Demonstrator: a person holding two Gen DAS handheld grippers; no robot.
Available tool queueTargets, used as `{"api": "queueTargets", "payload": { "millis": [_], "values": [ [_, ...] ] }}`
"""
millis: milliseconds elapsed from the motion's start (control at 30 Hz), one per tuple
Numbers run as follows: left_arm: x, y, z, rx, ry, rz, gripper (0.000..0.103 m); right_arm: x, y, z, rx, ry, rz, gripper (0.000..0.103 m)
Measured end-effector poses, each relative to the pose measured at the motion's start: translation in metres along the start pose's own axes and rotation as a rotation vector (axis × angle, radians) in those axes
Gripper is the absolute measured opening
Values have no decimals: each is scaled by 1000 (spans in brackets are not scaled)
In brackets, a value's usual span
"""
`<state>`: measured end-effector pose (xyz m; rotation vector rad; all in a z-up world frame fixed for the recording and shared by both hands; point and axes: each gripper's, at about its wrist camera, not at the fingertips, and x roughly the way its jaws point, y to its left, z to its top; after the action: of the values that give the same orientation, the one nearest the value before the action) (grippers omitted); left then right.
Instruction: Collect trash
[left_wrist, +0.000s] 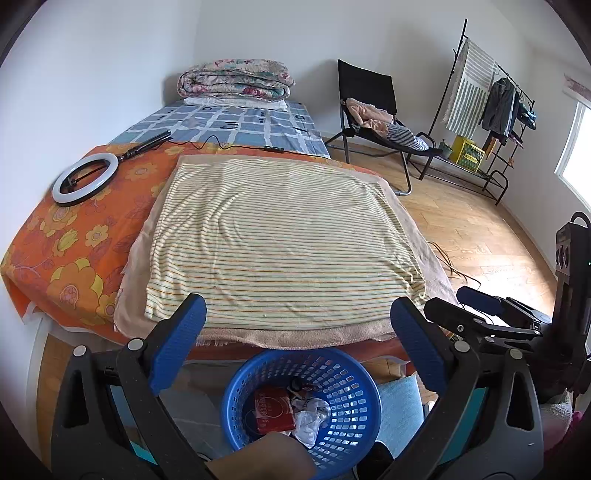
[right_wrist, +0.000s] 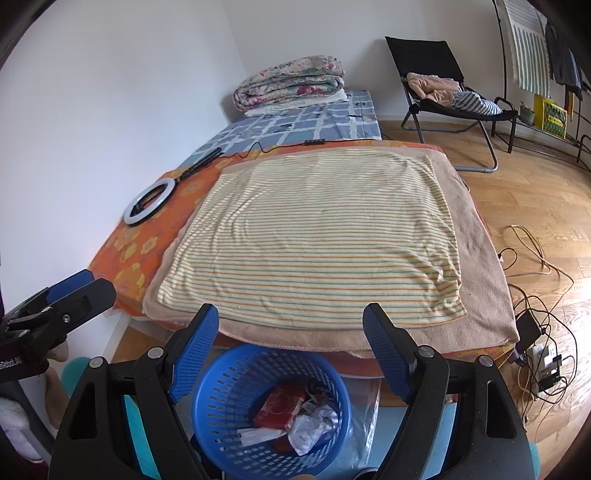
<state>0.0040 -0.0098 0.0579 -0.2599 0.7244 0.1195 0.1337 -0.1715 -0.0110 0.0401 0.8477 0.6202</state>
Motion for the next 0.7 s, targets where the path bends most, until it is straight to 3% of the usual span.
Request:
{"api": "queueTargets", "payload": {
  "millis": [700],
  "values": [
    [-3, -4, 1, 8, -3, 1, 102, 3, 0, -2, 25, 17, 23, 80]
  ]
}}
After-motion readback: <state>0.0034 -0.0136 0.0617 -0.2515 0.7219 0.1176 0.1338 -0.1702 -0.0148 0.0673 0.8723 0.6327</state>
